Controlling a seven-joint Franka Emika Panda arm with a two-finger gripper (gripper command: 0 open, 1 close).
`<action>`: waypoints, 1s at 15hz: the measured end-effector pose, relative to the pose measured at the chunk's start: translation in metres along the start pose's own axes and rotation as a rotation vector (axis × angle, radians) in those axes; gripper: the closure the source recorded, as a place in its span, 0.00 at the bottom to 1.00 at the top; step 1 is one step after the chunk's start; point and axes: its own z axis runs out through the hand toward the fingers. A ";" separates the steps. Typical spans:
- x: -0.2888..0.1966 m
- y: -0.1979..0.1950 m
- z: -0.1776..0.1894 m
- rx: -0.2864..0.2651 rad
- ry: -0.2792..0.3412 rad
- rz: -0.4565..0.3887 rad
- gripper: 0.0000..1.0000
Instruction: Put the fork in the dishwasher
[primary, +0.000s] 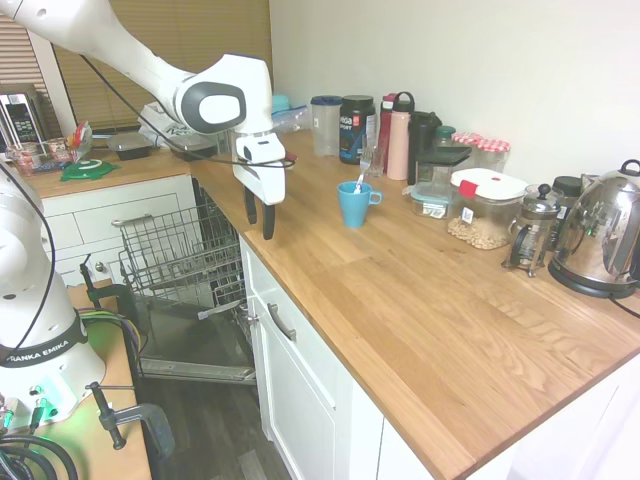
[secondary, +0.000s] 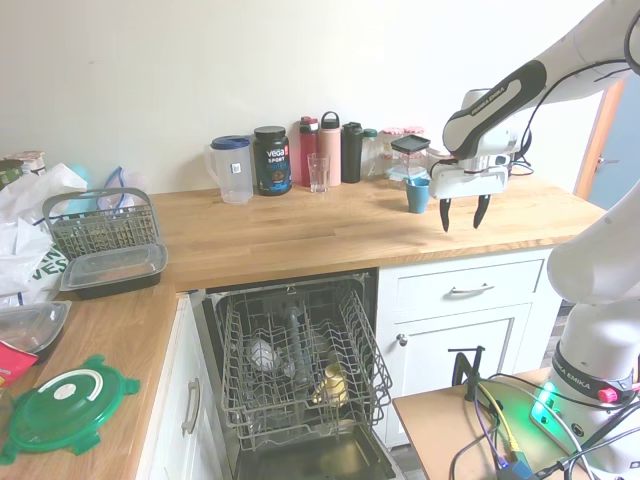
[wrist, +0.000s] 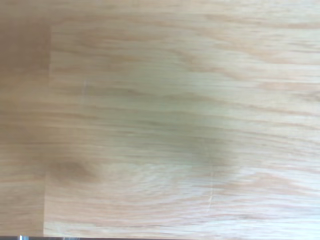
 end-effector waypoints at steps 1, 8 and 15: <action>0.000 0.000 0.000 0.000 -0.001 0.001 0.00; 0.027 -0.026 -0.076 0.160 0.133 0.049 0.00; 0.089 -0.111 -0.128 0.270 0.228 0.097 0.00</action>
